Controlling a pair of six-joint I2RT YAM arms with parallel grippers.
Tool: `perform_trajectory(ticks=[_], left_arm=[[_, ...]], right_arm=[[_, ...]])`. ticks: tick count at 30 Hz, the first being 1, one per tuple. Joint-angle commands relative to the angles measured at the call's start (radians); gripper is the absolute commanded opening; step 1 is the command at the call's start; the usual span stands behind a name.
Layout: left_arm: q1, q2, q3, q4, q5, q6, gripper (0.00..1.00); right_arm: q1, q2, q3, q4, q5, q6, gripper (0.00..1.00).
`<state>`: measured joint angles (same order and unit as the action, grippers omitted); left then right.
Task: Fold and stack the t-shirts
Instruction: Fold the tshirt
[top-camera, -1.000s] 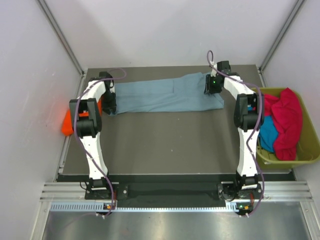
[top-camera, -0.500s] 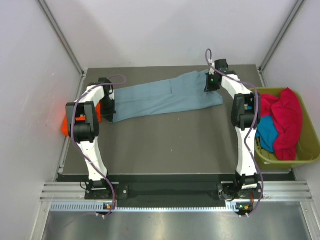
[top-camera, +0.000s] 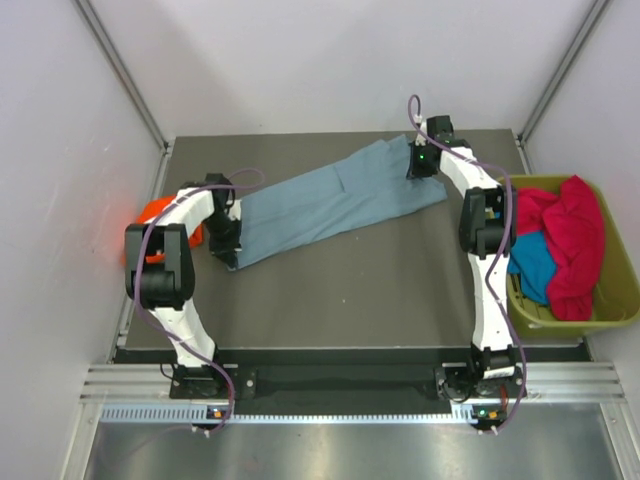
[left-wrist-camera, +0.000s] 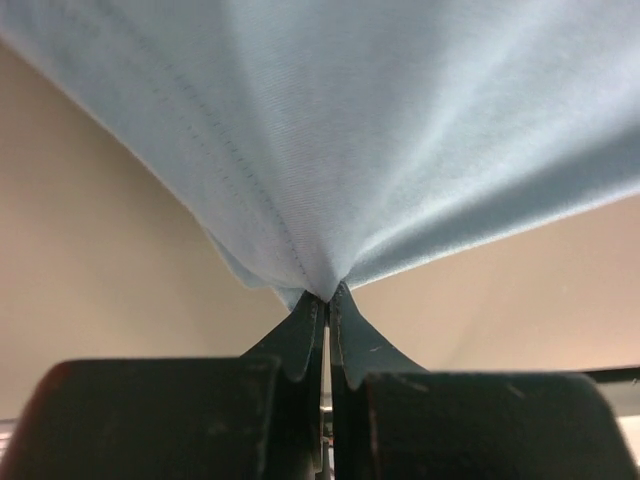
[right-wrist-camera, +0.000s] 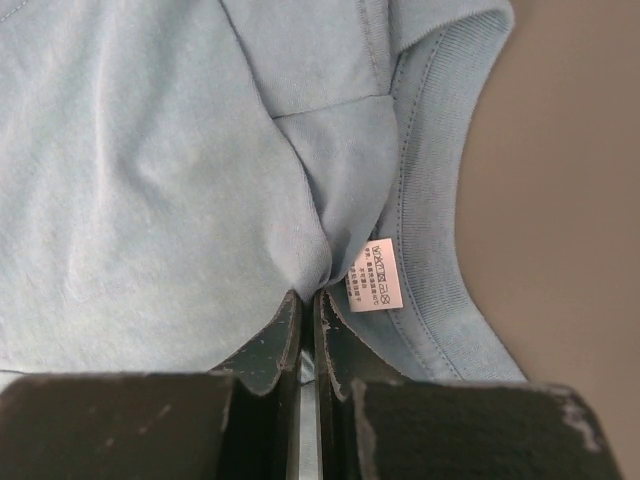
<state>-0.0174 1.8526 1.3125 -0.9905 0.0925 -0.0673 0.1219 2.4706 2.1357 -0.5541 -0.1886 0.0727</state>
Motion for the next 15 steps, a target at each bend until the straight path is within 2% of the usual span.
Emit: perform_trajectory(ticks=[1,8,15], left_arm=[[-0.035,-0.088,-0.036,-0.048,0.041,0.026,0.0],[-0.105,-0.159,-0.091,-0.063,0.056,0.029,0.0],[-0.176,-0.194,-0.085,-0.08,0.052,0.034,0.0]], right_arm=[[0.01,0.008,0.052,0.005,0.0,-0.002,0.0],[0.027,0.013,0.076,0.013,-0.025,0.015,0.0],[0.032,0.083,0.203,-0.004,-0.035,0.033,0.0]])
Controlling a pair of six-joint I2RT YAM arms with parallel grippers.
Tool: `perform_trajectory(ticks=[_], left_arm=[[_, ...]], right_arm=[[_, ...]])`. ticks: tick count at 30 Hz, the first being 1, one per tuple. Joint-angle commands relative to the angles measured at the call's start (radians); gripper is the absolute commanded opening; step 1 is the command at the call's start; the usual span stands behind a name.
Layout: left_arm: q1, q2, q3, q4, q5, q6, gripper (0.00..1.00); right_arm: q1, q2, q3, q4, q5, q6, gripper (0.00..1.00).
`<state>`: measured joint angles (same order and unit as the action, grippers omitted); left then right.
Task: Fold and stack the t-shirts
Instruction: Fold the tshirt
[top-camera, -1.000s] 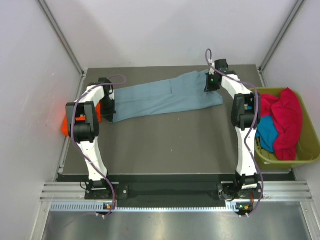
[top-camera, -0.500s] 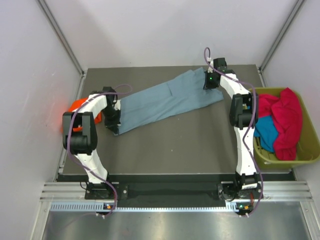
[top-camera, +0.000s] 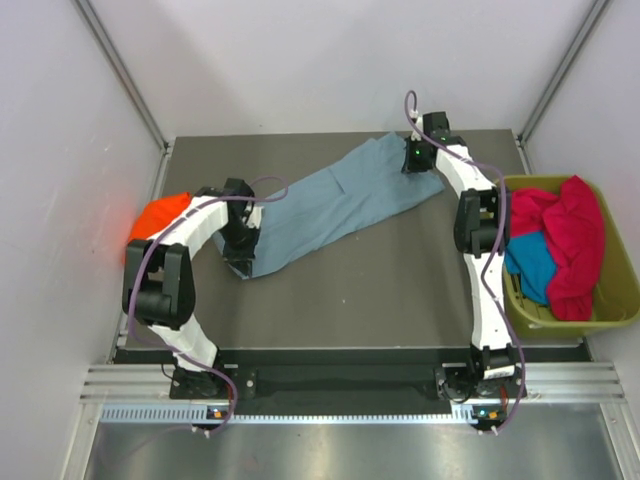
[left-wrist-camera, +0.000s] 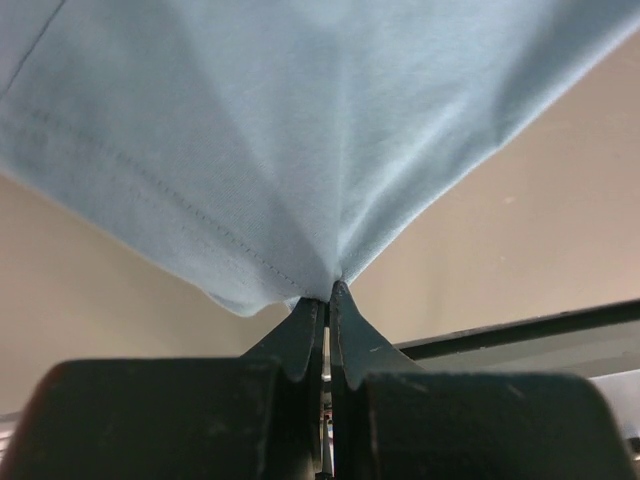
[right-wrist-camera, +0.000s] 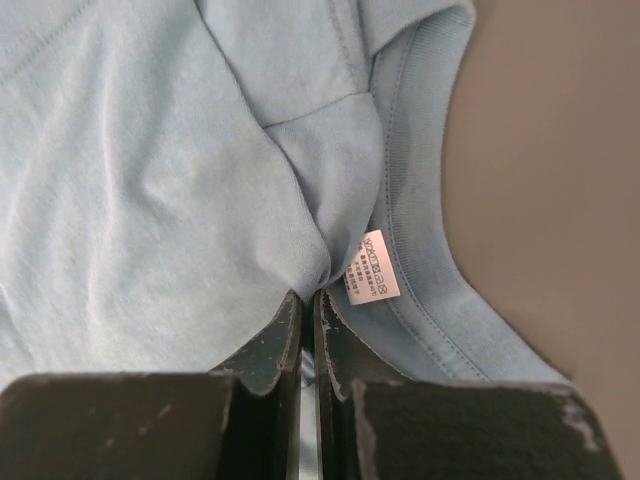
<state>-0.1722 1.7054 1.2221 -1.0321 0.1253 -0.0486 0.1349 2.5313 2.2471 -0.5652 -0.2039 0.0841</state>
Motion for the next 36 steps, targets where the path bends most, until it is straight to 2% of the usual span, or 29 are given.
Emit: perform_trajectory(ticks=[1,12,36], left_arm=[[-0.035,-0.05,0.008,-0.042,0.019,0.015,0.0],[-0.184,-0.064,0.02,-0.057,0.094,0.035,0.0],[-0.475,-0.087,-0.004,-0.026,0.26,-0.008,0.0]], right_arm=[[0.023,0.03,0.106,0.007,-0.022,0.02,0.0],[0.037,0.089,0.201,0.073,-0.019,0.06,0.0],[0.095,0.144,0.279,0.143,0.004,0.063,0.0]])
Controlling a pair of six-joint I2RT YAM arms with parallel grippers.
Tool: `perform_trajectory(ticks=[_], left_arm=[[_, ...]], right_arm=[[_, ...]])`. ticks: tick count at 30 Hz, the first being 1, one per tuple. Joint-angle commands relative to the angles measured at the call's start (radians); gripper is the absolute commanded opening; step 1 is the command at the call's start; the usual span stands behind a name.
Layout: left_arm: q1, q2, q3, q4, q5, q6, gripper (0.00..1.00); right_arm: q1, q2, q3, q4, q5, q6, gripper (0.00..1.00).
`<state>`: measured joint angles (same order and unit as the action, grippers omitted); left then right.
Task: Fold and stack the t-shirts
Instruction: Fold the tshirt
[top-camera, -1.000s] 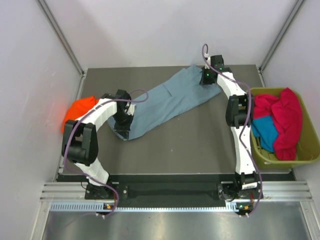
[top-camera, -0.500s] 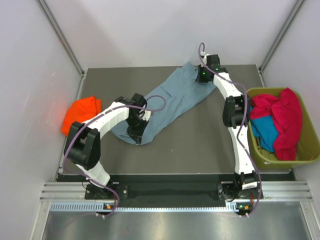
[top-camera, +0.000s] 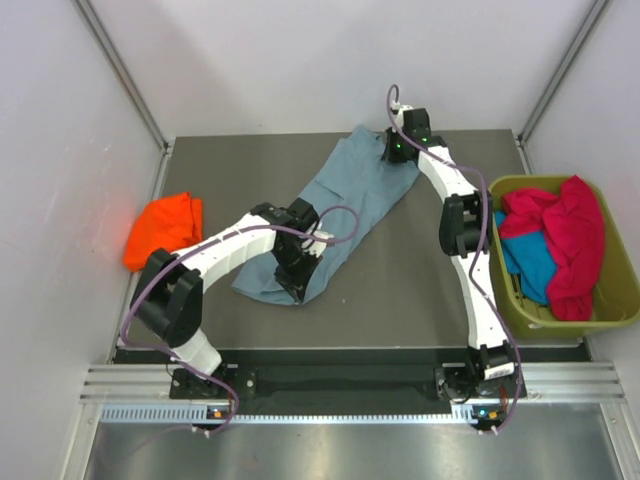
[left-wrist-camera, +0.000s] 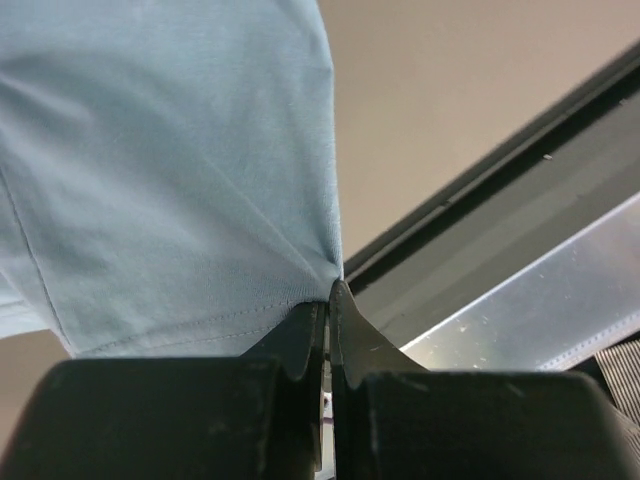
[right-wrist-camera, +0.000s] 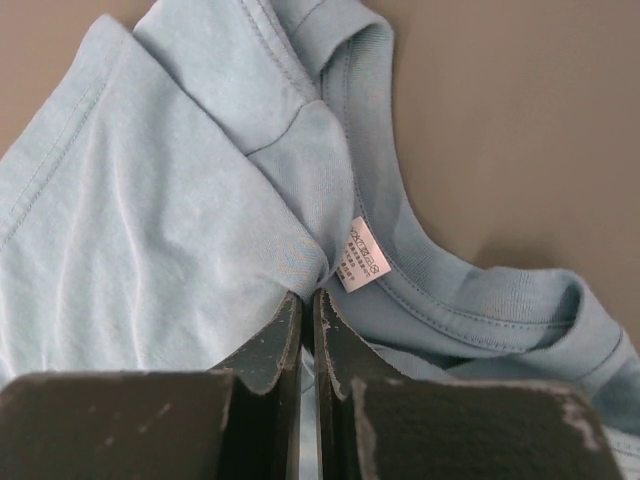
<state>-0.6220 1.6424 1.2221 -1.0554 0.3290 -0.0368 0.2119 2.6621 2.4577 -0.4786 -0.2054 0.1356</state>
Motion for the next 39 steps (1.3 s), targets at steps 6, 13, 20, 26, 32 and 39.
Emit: perform_trajectory(ticks=[6,13,20,26,32,39], left_arm=[[-0.097,0.019,0.008,0.012,0.076,-0.023,0.0],[-0.212,0.112,0.12,0.034,0.102,-0.034,0.0],[-0.324,0.269,0.308,0.02,0.096,-0.029,0.0],[-0.386,0.371,0.439,0.023,0.091,-0.031,0.0],[-0.435,0.448,0.54,0.017,0.088,-0.029,0.0],[-0.475,0.493,0.597,0.018,0.067,-0.018,0.0]], right_arm=[[0.024,0.042,0.104,0.087,0.017,0.018,0.0],[0.03,0.061,0.126,0.106,0.015,0.033,0.0],[0.04,0.048,0.135,0.118,0.009,0.038,0.0],[0.037,0.048,0.153,0.161,0.011,0.042,0.0],[0.038,0.07,0.17,0.21,0.008,0.047,0.0],[0.037,0.091,0.17,0.259,0.012,0.061,0.0]])
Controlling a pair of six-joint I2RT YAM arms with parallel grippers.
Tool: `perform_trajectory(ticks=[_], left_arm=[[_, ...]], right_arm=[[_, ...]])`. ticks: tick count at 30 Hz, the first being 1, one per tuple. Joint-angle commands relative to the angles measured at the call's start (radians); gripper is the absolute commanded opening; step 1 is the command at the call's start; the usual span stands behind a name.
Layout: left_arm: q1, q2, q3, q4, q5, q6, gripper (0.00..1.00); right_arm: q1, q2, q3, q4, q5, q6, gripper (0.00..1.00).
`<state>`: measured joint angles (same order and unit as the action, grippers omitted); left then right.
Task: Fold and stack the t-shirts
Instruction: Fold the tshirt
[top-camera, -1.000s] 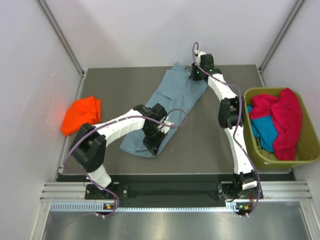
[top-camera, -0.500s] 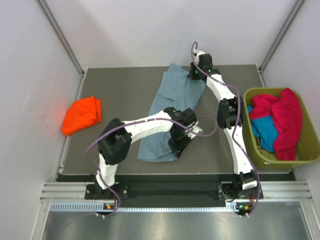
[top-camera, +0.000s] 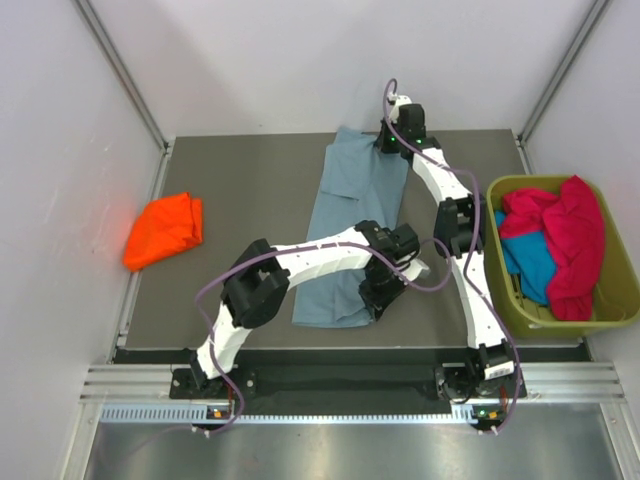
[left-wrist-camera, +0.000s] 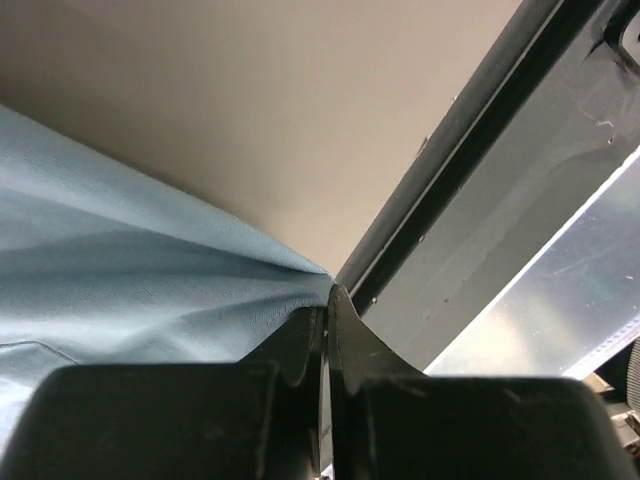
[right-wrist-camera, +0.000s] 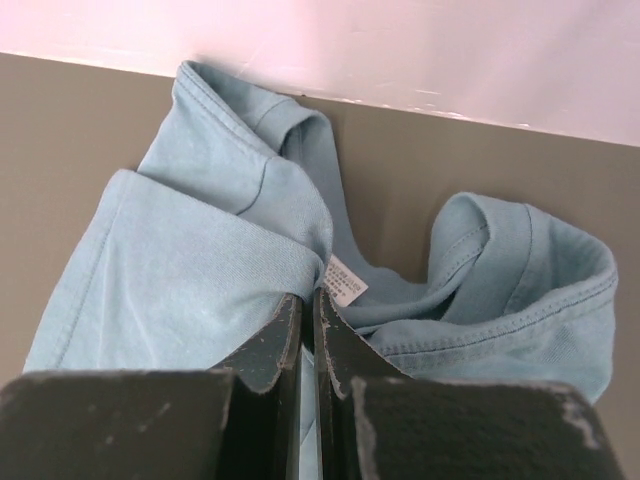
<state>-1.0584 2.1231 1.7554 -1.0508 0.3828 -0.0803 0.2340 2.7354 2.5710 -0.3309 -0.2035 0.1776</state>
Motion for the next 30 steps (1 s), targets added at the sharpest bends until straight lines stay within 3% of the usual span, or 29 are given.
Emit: perform_trajectory(ticks=[1,3,6,7,8,9,10,11,12,19,23,25,30], left_arm=[[-0.038,0.015,0.07,0.02,0.007,0.028,0.0],[-0.043,0.031,0.088,0.026,-0.002,0.028,0.0],[-0.054,0.05,0.111,0.029,-0.004,0.028,0.0],[-0.058,0.054,0.118,0.028,-0.004,0.03,0.04],[-0.064,0.049,0.116,0.029,-0.012,0.033,0.24],[-0.066,0.043,0.116,0.031,-0.024,0.034,0.33],[-0.064,0.025,0.109,0.031,-0.033,0.039,0.38],[-0.064,0.012,0.102,0.032,-0.06,0.04,0.46],[-0.064,0.002,0.098,0.035,-0.07,0.046,0.48],[-0.066,-0.107,0.07,0.028,-0.168,0.103,0.56],[-0.063,-0.199,0.05,0.009,-0.211,0.148,0.69],[-0.054,-0.277,0.015,0.021,-0.28,0.154,0.74],[0.027,-0.428,-0.077,0.034,-0.335,0.163,0.75]], right_arm=[[0.014,0.021,0.055,0.116,0.013,0.022,0.0],[0.014,0.021,0.055,0.121,0.015,0.017,0.03],[0.008,0.014,0.054,0.127,0.013,0.011,0.15],[0.005,0.0,0.048,0.133,0.007,-0.001,0.28],[-0.002,-0.011,0.045,0.136,0.01,-0.006,0.34],[-0.007,-0.022,0.041,0.138,0.015,-0.004,0.39],[-0.012,-0.046,0.04,0.141,0.015,0.0,0.48],[-0.025,-0.061,0.038,0.139,0.01,-0.001,0.53],[-0.033,-0.075,0.035,0.138,0.003,-0.001,0.56],[-0.094,-0.281,-0.073,0.073,-0.019,0.002,0.63],[-0.137,-0.436,-0.199,0.0,-0.037,0.006,0.67],[-0.156,-0.56,-0.335,-0.043,-0.063,0.052,0.67],[-0.202,-0.855,-0.76,-0.184,-0.244,0.131,0.66]])
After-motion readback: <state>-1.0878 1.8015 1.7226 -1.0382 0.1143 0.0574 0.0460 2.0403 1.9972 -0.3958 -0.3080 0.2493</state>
